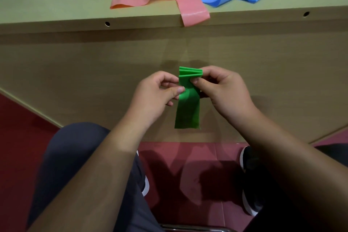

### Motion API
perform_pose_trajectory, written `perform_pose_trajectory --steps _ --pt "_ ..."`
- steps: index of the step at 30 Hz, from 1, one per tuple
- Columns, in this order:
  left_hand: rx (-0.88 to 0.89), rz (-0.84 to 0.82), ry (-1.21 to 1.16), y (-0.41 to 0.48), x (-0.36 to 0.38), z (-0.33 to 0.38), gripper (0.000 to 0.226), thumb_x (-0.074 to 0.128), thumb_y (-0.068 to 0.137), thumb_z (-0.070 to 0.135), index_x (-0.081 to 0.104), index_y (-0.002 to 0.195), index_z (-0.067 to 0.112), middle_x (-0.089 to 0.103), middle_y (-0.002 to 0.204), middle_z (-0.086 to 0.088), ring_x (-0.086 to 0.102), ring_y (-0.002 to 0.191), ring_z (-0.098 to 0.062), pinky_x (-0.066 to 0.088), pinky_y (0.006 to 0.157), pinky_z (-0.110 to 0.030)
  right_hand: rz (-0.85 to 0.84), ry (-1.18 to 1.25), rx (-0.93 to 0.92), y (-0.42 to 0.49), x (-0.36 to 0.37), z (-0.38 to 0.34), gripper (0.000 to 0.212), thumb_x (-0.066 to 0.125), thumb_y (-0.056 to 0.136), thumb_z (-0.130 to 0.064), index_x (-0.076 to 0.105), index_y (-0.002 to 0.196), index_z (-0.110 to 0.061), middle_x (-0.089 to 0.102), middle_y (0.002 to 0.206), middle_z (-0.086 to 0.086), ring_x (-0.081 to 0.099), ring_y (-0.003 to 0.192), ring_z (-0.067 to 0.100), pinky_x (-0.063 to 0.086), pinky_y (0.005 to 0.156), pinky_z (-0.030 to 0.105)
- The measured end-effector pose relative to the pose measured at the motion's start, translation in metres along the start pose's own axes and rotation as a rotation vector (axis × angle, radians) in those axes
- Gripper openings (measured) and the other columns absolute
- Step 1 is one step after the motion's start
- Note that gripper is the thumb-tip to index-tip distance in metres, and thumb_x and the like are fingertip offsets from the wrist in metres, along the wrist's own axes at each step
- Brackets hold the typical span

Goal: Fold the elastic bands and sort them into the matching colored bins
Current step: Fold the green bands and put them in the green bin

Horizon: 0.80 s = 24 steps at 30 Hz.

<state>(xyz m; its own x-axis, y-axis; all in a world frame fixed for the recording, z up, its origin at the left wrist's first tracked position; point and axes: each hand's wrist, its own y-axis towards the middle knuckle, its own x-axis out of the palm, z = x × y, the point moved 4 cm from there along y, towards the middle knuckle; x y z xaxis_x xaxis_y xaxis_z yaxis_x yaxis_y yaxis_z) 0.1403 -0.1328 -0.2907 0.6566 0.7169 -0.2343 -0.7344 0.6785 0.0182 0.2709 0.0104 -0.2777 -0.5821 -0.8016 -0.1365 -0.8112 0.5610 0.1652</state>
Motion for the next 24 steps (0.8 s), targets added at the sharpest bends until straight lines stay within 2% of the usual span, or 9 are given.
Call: perform_pose_trajectory --steps 6,9,12,14,17,21,24 --pt "0.020 0.022 -0.012 0.004 0.003 -0.004 0.023 0.077 0.092 0.000 0.068 0.100 0.019 0.073 0.087 -0.001 0.074 0.076 -0.013 0.057 0.063 -0.025 0.000 0.027 0.048 0.001 0.000 0.000 0.010 0.072 0.101 -0.008 0.079 0.108 -0.006 0.078 0.095 0.020 0.073 0.084 0.020 0.063 0.085 0.051" --pt "0.007 0.004 -0.052 0.003 0.006 -0.003 0.020 0.075 0.093 -0.003 0.068 0.104 0.012 0.071 0.084 -0.002 0.071 0.071 -0.010 0.058 0.063 -0.024 -0.007 0.045 0.072 0.001 0.000 0.001 0.011 0.072 0.101 -0.010 0.078 0.108 -0.006 0.077 0.097 0.023 0.072 0.085 0.025 0.062 0.087 0.055" --pt "0.007 -0.006 -0.049 0.003 0.006 -0.004 0.019 0.076 0.094 0.001 0.069 0.103 0.016 0.071 0.089 -0.004 0.073 0.076 -0.014 0.058 0.064 -0.026 0.000 0.077 0.084 0.002 -0.002 0.003 0.010 0.071 0.101 -0.009 0.078 0.107 -0.005 0.075 0.097 0.028 0.069 0.084 0.032 0.061 0.085 0.057" --pt "0.006 -0.009 -0.026 0.004 0.004 -0.006 0.019 0.077 0.094 0.005 0.070 0.102 0.020 0.073 0.092 -0.005 0.073 0.082 -0.017 0.058 0.066 -0.027 0.006 0.111 0.101 0.002 -0.002 0.004 0.010 0.069 0.101 -0.006 0.077 0.107 -0.003 0.075 0.094 0.027 0.067 0.083 0.031 0.061 0.081 0.050" --pt "-0.001 -0.036 0.019 0.004 0.005 -0.009 0.020 0.080 0.092 0.007 0.070 0.104 0.021 0.073 0.091 -0.001 0.071 0.082 -0.013 0.056 0.070 -0.027 0.009 0.152 0.114 0.004 -0.002 0.006 0.011 0.068 0.101 -0.005 0.075 0.107 0.000 0.074 0.093 0.027 0.064 0.082 0.031 0.058 0.080 0.044" --pt "0.005 -0.071 0.031 0.005 0.010 -0.012 0.025 0.082 0.089 0.006 0.070 0.105 0.022 0.071 0.091 0.002 0.070 0.082 -0.009 0.058 0.081 -0.031 0.004 0.158 0.097 0.006 -0.003 0.004 0.012 0.067 0.101 -0.006 0.074 0.108 0.001 0.071 0.103 0.035 0.064 0.085 0.033 0.059 0.084 0.050" --pt "0.027 -0.074 0.059 0.006 0.010 -0.013 0.026 0.084 0.084 0.019 0.071 0.104 0.030 0.072 0.095 0.003 0.071 0.085 -0.012 0.059 0.084 -0.036 -0.005 0.166 0.087 0.007 -0.004 0.001 0.011 0.067 0.102 -0.006 0.075 0.108 -0.001 0.072 0.105 0.034 0.064 0.087 0.035 0.059 0.086 0.055"
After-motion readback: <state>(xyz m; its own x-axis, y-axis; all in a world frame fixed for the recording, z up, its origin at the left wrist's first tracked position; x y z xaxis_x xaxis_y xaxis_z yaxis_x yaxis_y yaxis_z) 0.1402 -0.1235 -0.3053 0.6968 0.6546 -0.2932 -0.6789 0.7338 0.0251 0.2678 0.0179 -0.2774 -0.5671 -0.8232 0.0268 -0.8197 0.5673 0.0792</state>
